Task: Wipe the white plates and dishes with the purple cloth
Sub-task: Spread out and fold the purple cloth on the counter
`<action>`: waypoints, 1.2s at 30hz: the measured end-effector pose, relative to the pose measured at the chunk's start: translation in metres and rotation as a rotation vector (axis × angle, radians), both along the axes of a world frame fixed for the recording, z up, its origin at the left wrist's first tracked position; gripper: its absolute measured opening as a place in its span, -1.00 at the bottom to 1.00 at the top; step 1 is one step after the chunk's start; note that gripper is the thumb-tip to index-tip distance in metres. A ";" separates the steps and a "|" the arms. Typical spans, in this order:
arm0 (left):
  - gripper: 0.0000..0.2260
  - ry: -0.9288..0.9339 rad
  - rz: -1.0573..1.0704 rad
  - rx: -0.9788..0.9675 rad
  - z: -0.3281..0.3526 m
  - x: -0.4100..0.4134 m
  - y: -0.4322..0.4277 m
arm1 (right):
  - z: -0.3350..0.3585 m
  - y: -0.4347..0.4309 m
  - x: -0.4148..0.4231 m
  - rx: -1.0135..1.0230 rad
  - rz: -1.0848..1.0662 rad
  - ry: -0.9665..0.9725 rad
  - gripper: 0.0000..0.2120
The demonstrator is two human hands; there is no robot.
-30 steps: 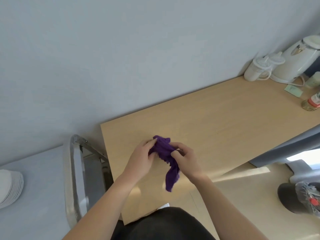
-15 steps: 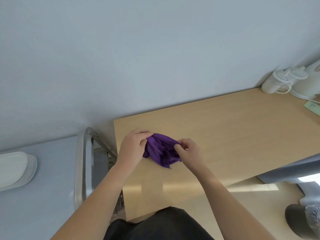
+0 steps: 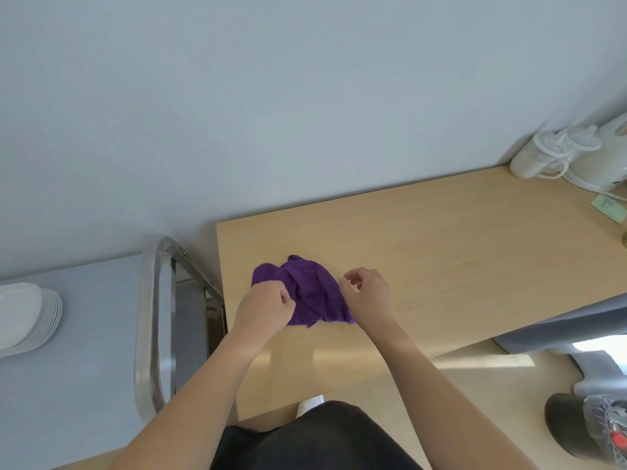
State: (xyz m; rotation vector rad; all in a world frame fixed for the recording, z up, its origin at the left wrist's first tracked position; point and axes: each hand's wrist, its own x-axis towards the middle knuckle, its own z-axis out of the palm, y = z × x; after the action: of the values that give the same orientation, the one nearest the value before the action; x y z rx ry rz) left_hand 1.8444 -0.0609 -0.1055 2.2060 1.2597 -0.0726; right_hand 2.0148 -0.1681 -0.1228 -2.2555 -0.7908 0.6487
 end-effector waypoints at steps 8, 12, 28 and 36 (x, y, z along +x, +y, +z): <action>-0.76 0.298 0.076 0.068 -0.008 0.004 -0.003 | -0.008 0.028 -0.008 -0.353 0.167 -0.130 -0.57; -0.68 0.351 0.118 0.080 -0.009 0.000 0.001 | -0.012 0.018 -0.010 -0.373 0.168 -0.178 -0.63; -0.92 -0.529 0.182 0.028 0.022 0.007 0.003 | 0.031 0.009 -0.024 0.216 0.038 0.184 -0.88; -0.95 -0.664 0.321 0.105 0.051 -0.022 0.029 | 0.044 -0.009 -0.014 0.403 -0.141 0.194 -0.81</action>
State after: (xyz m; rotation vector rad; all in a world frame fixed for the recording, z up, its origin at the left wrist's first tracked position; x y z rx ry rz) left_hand 1.8220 -0.0320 -0.0542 1.8350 1.2111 0.7979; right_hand 2.0011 -0.1774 -0.0793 -1.8320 -0.5991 0.5723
